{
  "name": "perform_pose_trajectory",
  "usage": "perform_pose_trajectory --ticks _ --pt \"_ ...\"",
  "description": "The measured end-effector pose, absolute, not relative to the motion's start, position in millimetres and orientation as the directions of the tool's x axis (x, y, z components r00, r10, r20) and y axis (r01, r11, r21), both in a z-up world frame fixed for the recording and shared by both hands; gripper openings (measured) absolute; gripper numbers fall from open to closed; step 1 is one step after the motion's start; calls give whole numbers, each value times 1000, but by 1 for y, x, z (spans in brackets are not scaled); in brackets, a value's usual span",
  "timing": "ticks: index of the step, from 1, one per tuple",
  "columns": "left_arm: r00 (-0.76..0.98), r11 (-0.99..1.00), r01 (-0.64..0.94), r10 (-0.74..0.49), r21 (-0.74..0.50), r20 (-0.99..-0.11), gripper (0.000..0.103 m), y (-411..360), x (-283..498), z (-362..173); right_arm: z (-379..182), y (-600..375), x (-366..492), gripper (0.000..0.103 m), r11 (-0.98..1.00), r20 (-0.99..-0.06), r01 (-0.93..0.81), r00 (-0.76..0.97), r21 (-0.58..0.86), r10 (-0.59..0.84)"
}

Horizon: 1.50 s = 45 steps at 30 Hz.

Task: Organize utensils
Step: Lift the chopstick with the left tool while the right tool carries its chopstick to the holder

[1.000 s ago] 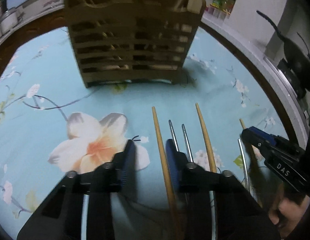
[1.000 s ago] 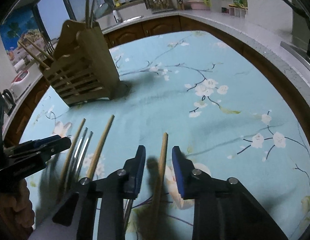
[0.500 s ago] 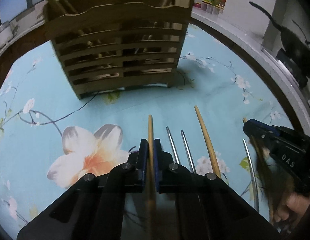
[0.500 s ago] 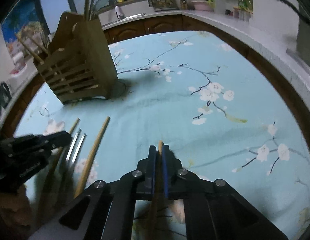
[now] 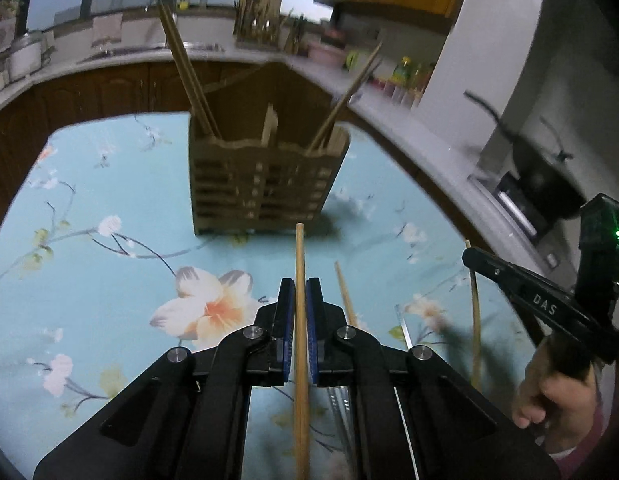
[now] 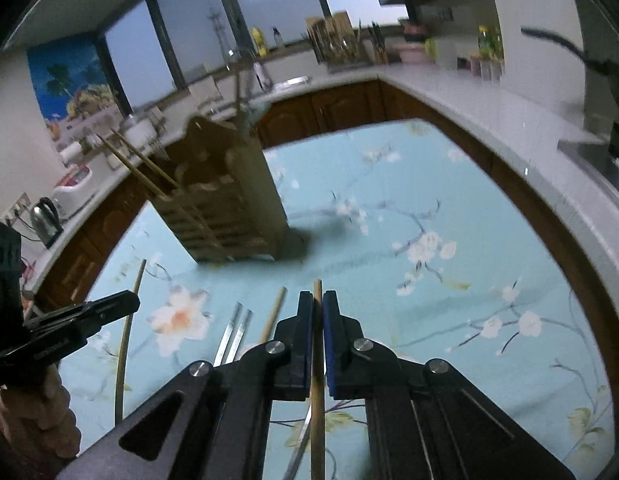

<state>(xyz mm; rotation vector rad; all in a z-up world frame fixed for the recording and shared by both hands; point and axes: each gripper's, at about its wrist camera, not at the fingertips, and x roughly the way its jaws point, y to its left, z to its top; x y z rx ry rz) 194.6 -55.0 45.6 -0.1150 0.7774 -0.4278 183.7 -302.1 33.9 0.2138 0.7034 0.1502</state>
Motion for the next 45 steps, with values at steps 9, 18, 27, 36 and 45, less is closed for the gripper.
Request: perform_pose_trajectory --ticks 9,18,27,36,45 --pt "692 896 330 -444 -297 -570 5 -34 166 84 96 -294 154 5 965 -492 -126 840 231 227" --pt "731 897 334 -440 -290 -521 5 -25 152 103 116 -284 142 5 963 -434 -154 869 221 239" --pt "768 901 322 -428 -290 -477 5 -15 148 119 130 -281 142 5 958 -399 -176 880 226 256" --pt "804 906 306 -410 -292 -431 5 -5 155 133 138 -275 153 5 952 -377 -198 884 232 275" --pt "858 921 287 -370 -265 -356 5 1 179 166 158 -270 178 5 949 -331 -212 900 234 283"
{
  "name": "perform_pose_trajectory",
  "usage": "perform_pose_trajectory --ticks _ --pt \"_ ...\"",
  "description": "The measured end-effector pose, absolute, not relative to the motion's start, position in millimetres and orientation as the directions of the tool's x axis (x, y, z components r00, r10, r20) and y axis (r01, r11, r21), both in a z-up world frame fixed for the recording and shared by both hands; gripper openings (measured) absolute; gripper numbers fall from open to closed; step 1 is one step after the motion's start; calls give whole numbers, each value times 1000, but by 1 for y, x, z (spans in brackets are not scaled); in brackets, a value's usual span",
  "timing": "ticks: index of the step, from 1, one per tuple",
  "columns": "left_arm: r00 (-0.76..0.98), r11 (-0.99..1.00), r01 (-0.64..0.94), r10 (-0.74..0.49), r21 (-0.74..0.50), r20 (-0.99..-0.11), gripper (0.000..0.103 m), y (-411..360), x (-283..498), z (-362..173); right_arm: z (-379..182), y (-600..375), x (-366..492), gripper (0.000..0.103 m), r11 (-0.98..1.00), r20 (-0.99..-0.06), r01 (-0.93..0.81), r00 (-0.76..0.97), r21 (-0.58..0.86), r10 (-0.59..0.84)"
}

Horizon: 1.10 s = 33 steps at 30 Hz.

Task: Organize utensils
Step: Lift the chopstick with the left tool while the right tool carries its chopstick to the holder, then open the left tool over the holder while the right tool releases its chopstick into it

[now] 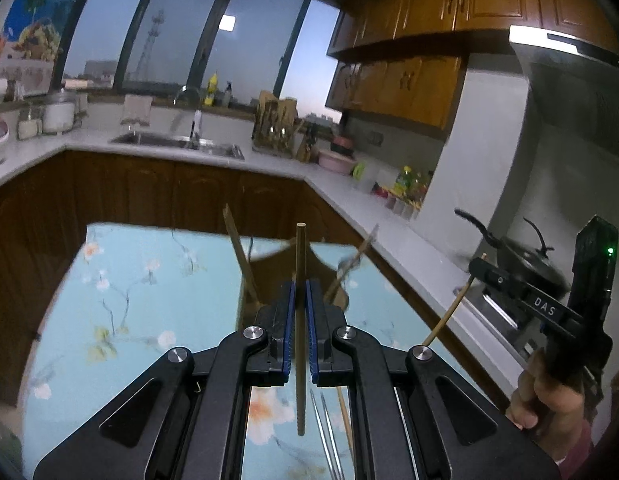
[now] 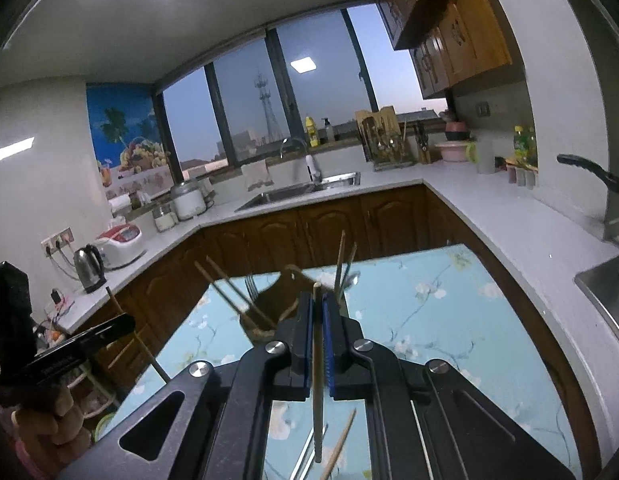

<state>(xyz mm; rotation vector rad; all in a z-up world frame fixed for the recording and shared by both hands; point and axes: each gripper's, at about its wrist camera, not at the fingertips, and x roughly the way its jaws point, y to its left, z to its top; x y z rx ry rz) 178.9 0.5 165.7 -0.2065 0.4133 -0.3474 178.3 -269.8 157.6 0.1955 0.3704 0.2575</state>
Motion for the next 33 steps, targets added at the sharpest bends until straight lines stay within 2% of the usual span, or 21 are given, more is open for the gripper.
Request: perform_pose_trajectory --ticks 9,15,20,27,33 --pt "931 938 249 -301 -242 -207 5 5 225 218 207 -261 222 5 952 -206 -222 942 212 266" --pt "954 950 206 -249 -235 -168 5 2 265 222 219 -258 259 5 951 -164 -212 954 224 251" --pt "956 951 171 -224 -258 -191 5 -2 293 189 195 -258 281 5 950 -186 -192 953 246 241" --pt "926 948 153 -237 -279 -295 5 -9 308 130 150 -258 292 5 944 -232 -184 940 274 250" --pt "906 954 146 -235 -262 -352 5 -16 310 105 125 -260 299 5 943 -287 -169 924 287 253"
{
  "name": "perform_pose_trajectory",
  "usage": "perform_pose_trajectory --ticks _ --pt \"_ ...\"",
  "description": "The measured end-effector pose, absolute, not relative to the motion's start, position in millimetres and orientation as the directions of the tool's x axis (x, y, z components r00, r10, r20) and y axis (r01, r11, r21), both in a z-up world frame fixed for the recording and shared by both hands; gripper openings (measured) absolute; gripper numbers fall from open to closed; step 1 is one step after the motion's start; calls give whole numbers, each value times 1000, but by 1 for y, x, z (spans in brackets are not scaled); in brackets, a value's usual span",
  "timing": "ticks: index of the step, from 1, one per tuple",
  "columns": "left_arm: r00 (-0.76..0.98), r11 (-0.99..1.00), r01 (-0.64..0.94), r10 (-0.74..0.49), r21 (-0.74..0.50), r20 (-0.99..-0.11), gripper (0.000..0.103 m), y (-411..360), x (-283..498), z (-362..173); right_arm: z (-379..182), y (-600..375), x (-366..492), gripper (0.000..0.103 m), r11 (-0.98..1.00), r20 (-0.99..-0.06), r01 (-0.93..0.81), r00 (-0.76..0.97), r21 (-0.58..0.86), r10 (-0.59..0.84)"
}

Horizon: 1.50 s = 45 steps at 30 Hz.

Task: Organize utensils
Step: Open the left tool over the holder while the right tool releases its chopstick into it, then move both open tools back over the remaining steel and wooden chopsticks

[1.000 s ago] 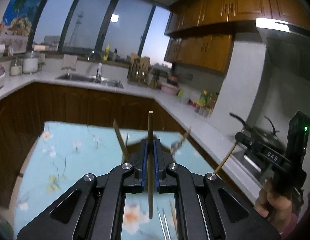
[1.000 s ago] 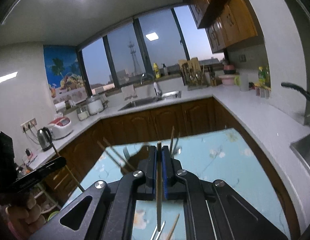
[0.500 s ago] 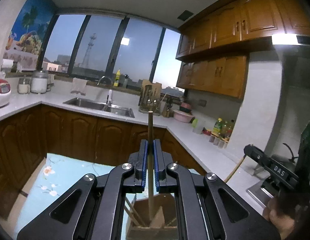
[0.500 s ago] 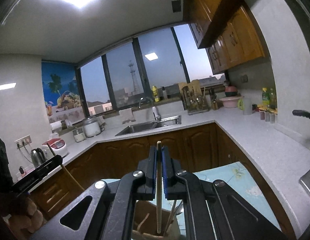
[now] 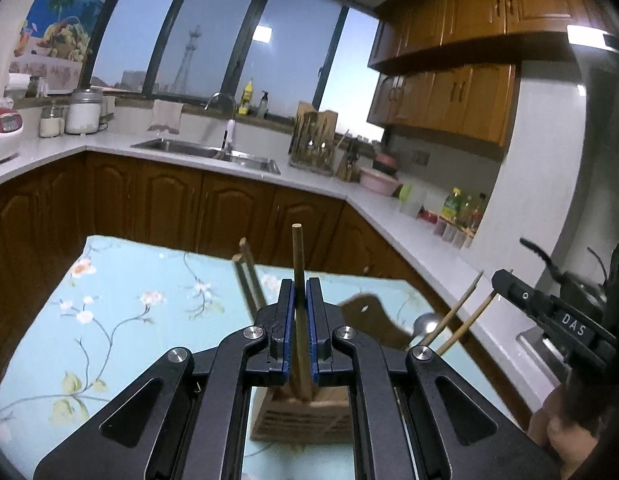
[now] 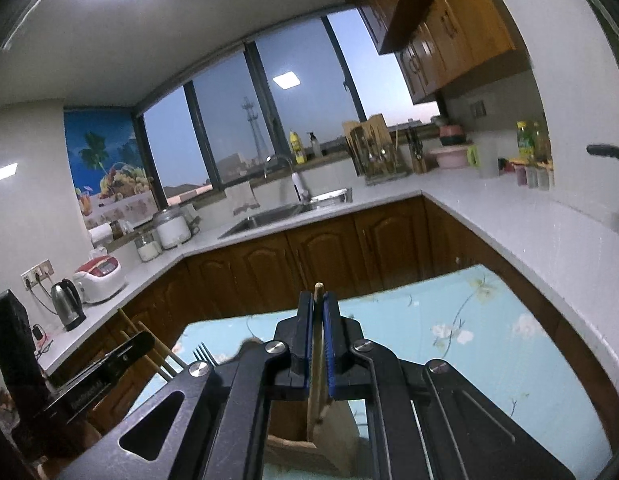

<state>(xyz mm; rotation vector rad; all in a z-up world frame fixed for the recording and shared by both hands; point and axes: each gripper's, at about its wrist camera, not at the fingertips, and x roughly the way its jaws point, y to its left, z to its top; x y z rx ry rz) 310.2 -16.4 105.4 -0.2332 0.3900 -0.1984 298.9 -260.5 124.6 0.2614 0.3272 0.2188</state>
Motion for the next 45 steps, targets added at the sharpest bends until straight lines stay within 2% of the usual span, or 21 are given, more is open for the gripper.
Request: perform_pose_trajectory --ticks 5,16,20,22,23,24,26,28,30,36,40,45 --pt "900 954 140 -234 -265 -367 5 -14 311 102 113 -263 305 6 943 -341 -161 903 291 260" --pt "891 956 144 -237 -256 -386 6 -12 315 104 115 -261 307 6 949 -362 -152 898 277 249" --pt "883 957 145 -240 -252 -403 6 -12 315 106 115 -260 309 11 946 -369 -148 894 289 253" --pt "881 954 153 -249 -257 -403 9 -12 313 109 116 -264 306 19 942 -363 -146 896 304 256" --pt "881 953 157 -254 -260 -400 12 -12 311 110 116 -265 305 32 940 -358 -147 898 308 257" --pt "884 952 156 -253 -262 -394 20 -12 307 112 118 -268 301 49 937 -348 -150 900 315 261" --pt "888 950 161 -258 -268 -381 32 -12 300 117 122 -272 295 61 930 -324 -156 907 332 268" --pt "899 951 157 -248 -265 -361 53 -12 289 122 128 -277 284 66 924 -292 -163 917 346 271" --pt "914 951 154 -240 -267 -328 64 -11 273 128 134 -283 273 83 917 -260 -168 926 361 272" --pt "919 939 158 -253 -305 -302 75 -4 240 134 144 -296 239 97 911 -198 -179 943 372 266" --pt "914 937 158 -258 -310 -313 79 0 212 126 141 -298 220 99 909 -205 -185 939 373 275" --pt "899 937 141 -257 -320 -355 82 4 182 104 118 -298 190 100 921 -267 -145 931 361 251"
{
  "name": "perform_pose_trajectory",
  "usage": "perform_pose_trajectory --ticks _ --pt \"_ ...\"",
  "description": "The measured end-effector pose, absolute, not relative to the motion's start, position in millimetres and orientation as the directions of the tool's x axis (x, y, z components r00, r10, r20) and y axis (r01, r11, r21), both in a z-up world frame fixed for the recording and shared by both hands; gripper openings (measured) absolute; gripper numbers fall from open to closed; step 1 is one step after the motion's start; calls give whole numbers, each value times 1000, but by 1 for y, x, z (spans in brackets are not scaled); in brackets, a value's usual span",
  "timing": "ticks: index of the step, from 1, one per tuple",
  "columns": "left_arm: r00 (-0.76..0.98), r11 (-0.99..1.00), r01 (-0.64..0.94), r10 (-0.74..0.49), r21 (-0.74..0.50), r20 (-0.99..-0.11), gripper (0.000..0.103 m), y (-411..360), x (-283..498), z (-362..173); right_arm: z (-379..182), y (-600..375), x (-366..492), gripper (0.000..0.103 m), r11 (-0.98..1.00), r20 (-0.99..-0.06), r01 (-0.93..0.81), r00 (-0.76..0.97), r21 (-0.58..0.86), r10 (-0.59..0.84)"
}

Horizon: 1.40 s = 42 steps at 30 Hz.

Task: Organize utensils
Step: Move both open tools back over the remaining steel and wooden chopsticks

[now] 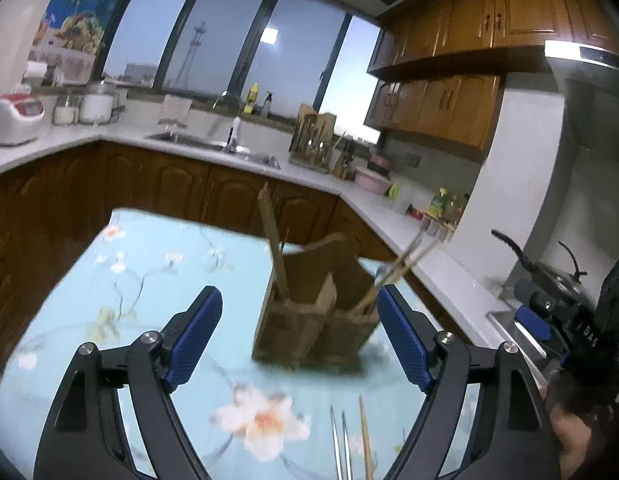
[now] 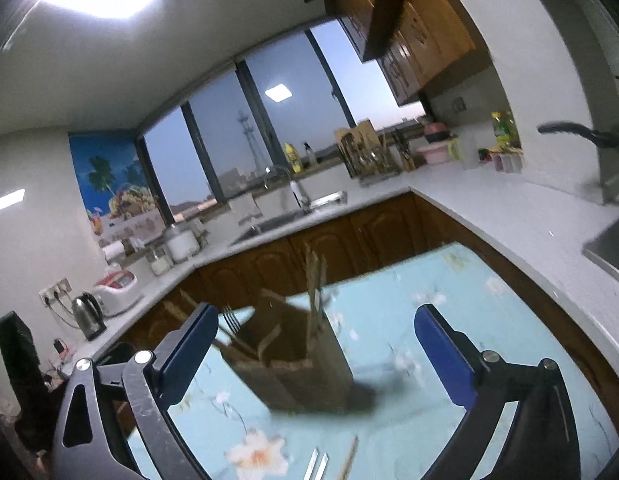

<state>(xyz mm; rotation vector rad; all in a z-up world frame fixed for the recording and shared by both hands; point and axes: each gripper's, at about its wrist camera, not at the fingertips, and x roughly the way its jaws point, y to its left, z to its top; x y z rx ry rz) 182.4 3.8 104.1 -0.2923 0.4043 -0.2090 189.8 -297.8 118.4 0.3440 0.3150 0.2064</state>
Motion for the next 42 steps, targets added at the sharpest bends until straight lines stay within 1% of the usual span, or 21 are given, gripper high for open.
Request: perform_pose_trajectory --ticks 4,10,13,20,33,37,38,40,42 --pt "868 928 120 -271 -354 -417 82 8 162 78 91 -301 172 100 927 -332 -108 913 359 235" --pt "829 929 94 -272 -359 -488 82 7 143 45 57 -304 146 100 936 -410 -61 888 348 210" --pt "812 925 75 -274 -373 -515 82 11 136 31 42 -307 136 100 941 -443 -39 875 336 195" --pt "781 928 68 -277 -365 -560 82 8 127 11 9 -312 123 100 942 -518 5 836 335 180" --pt "706 940 94 -295 -328 -644 82 -12 143 -5 -3 -312 128 100 944 -559 8 807 329 188" --pt "660 944 121 -307 -307 -686 82 -25 159 -8 -6 -313 134 99 942 -572 15 798 335 191" --pt "650 946 129 -308 -299 -694 82 -30 162 -8 -5 -314 135 97 942 -575 16 795 336 192" --pt "630 950 147 -305 -276 -714 81 -41 172 -10 -5 -313 141 90 941 -580 7 789 337 201" --pt "618 949 150 -308 -277 -723 79 -48 180 -11 -5 -312 149 77 941 -593 -2 776 338 215"
